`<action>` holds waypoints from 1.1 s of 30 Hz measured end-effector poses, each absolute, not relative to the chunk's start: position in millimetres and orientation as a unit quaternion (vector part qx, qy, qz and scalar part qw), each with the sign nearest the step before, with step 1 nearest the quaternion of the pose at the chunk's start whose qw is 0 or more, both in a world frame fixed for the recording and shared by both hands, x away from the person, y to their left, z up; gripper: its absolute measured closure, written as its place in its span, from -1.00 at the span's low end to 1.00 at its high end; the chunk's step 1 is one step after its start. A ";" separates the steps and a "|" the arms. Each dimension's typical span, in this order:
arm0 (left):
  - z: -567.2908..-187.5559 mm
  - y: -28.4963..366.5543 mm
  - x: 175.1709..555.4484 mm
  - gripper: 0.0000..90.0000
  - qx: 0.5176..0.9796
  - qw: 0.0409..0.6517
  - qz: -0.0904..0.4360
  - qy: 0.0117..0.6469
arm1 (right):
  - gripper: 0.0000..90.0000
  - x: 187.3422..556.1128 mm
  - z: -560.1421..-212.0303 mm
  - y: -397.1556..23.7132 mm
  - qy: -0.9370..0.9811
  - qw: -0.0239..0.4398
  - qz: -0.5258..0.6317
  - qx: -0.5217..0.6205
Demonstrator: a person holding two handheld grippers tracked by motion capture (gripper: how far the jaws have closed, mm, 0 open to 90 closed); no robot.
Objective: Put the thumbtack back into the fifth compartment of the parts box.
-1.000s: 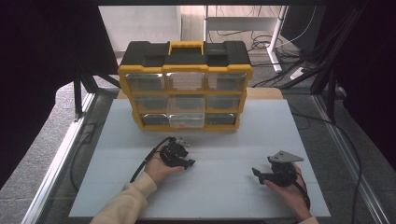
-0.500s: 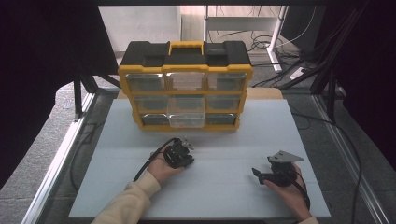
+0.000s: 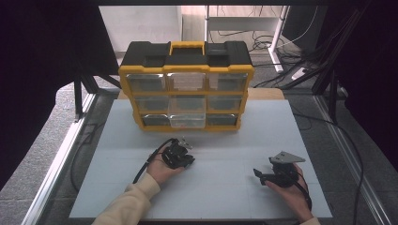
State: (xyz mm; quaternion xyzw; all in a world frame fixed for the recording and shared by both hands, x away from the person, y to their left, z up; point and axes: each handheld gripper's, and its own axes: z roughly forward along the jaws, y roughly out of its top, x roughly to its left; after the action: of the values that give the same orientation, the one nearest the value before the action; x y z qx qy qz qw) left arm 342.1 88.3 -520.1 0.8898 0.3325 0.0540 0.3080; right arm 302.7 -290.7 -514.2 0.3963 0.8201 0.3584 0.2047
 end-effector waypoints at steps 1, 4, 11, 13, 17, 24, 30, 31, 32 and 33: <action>-518.9 91.2 341.3 0.84 0.887 0.314 0.053 0.335 | -0.55 302.7 -514.2 -290.8 0.820 0.205 0.358 0.396; -516.1 99.4 338.9 0.84 0.882 0.330 0.052 0.334 | -0.55 302.6 -514.1 -290.7 0.820 0.205 0.359 0.396; -504.7 123.6 327.5 0.84 0.850 0.379 0.054 0.361 | -0.55 302.6 -514.1 -291.0 0.819 0.205 0.359 0.398; -499.6 131.2 324.2 0.84 0.845 0.388 0.059 0.362 | -0.55 302.5 -514.2 -291.2 0.819 0.204 0.359 0.398; -488.7 144.0 315.2 0.84 0.828 0.418 0.066 0.369 | -0.55 302.5 -514.3 -291.8 0.819 0.204 0.359 0.400; -468.5 165.0 305.3 0.84 0.797 0.459 0.083 0.383 | -0.55 302.8 -514.4 -291.6 0.819 0.202 0.360 0.398; -452.6 180.8 300.7 0.83 0.777 0.485 0.100 0.389 | -0.55 303.6 -514.7 -290.6 0.820 0.202 0.360 0.396; -450.7 182.6 300.3 0.84 0.774 0.488 0.101 0.390 | -0.55 303.5 -514.7 -290.6 0.820 0.202 0.360 0.396; -448.7 184.1 300.0 0.84 0.772 0.491 0.103 0.390 | -0.55 303.2 -514.6 -290.7 0.820 0.202 0.360 0.397; -447.2 185.1 299.9 0.84 0.771 0.493 0.104 0.390 | -0.55 303.0 -514.5 -290.9 0.819 0.202 0.360 0.397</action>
State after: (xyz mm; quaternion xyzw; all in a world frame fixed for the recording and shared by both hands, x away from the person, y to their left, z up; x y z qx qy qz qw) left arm 299.9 185.1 -447.2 0.7708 0.3901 0.1043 0.4927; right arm 303.0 -290.9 -514.5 0.3974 0.8194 0.3601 0.2024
